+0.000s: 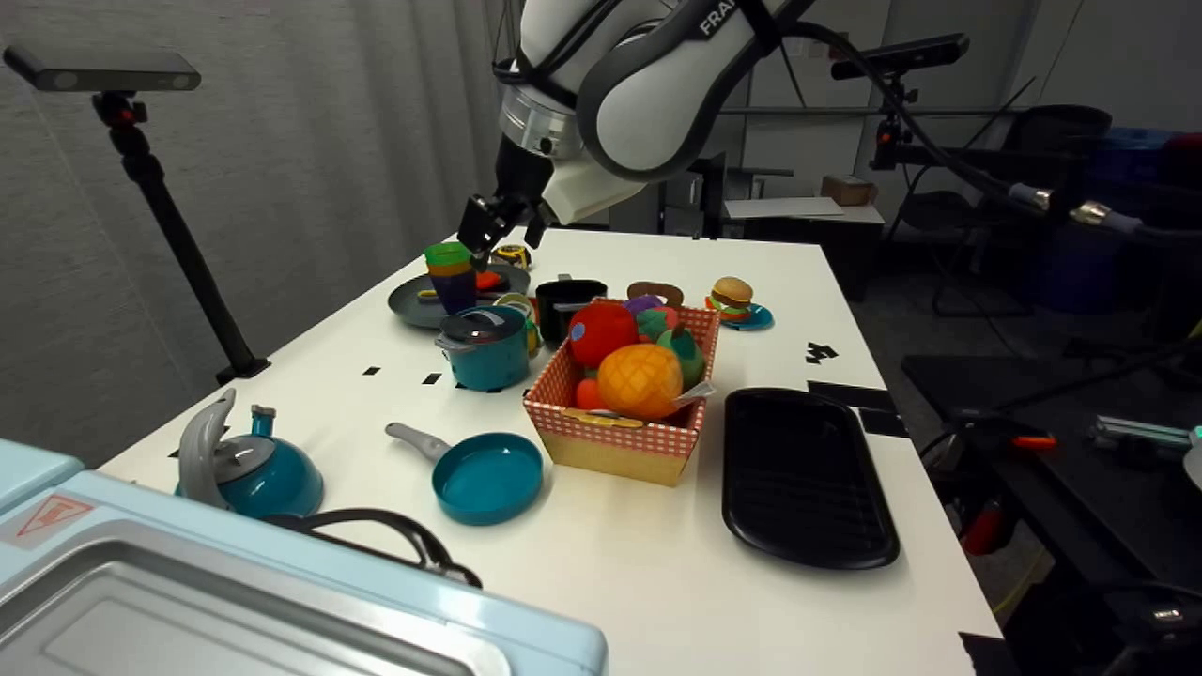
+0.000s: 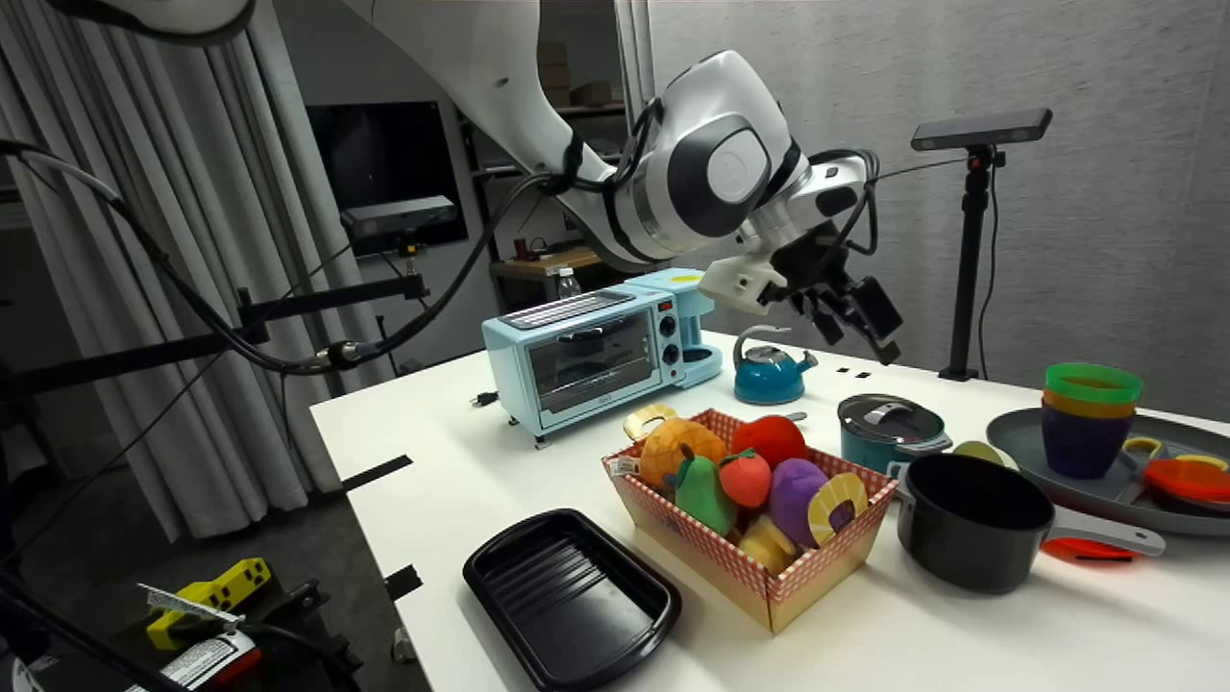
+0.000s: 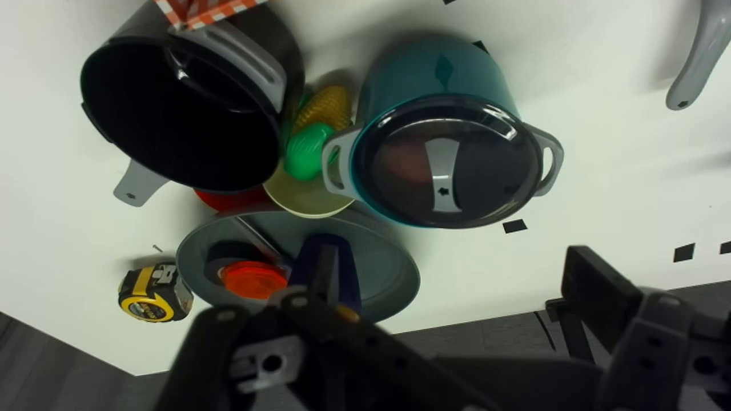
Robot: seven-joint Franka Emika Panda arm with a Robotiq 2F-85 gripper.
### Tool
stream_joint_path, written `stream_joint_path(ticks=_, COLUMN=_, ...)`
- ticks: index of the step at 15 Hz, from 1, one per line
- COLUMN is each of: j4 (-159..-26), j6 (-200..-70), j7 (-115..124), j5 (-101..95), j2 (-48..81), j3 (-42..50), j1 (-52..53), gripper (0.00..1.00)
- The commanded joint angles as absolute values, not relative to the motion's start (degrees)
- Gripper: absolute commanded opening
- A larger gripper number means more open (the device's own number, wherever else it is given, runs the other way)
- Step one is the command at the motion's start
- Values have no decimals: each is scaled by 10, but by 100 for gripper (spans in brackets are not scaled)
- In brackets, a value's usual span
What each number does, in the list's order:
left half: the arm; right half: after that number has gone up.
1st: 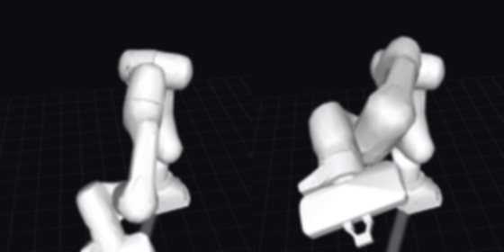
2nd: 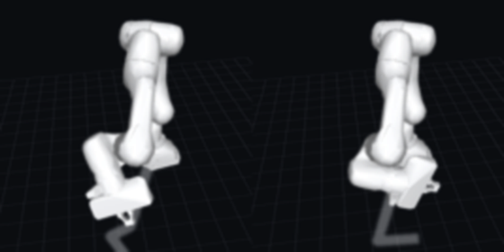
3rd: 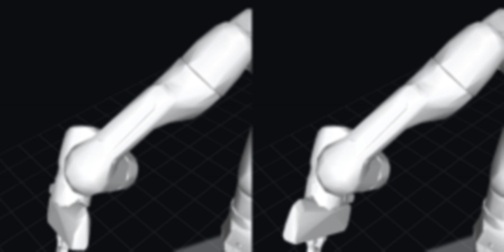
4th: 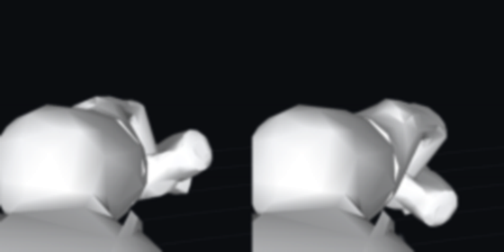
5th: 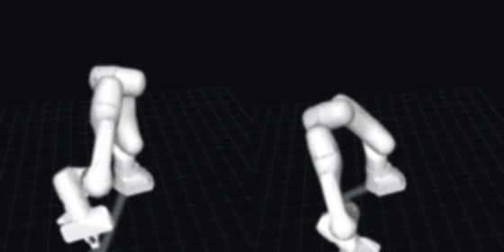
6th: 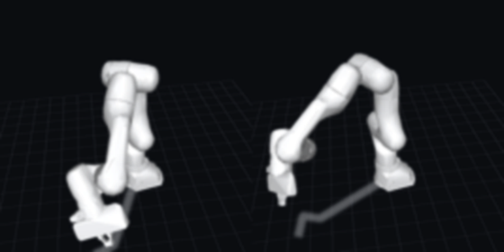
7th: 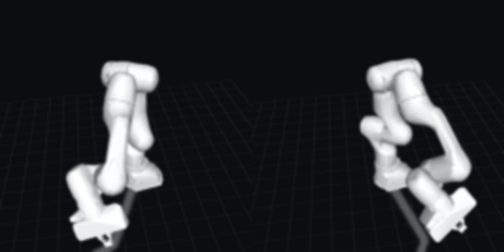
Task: Remove the lid from the blue pot and put it on the pan
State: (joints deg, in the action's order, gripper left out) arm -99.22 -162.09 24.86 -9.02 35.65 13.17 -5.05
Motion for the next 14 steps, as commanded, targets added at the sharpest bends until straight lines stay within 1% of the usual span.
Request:
stream_joint_path(ticks=1, j4=-990, j6=-1622, j7=231, j5=-66, j2=359, j3=147, j1=-37, gripper=100)
stream_joint_path(ticks=4, j4=-988, j6=-1622, j7=231, j5=-66, j2=359, j3=146, j1=-37, gripper=100)
stream_joint_path(ticks=14, j4=-941, j6=-1616, j7=77, j5=-11, j2=432, j3=74, j1=-119, gripper=100)
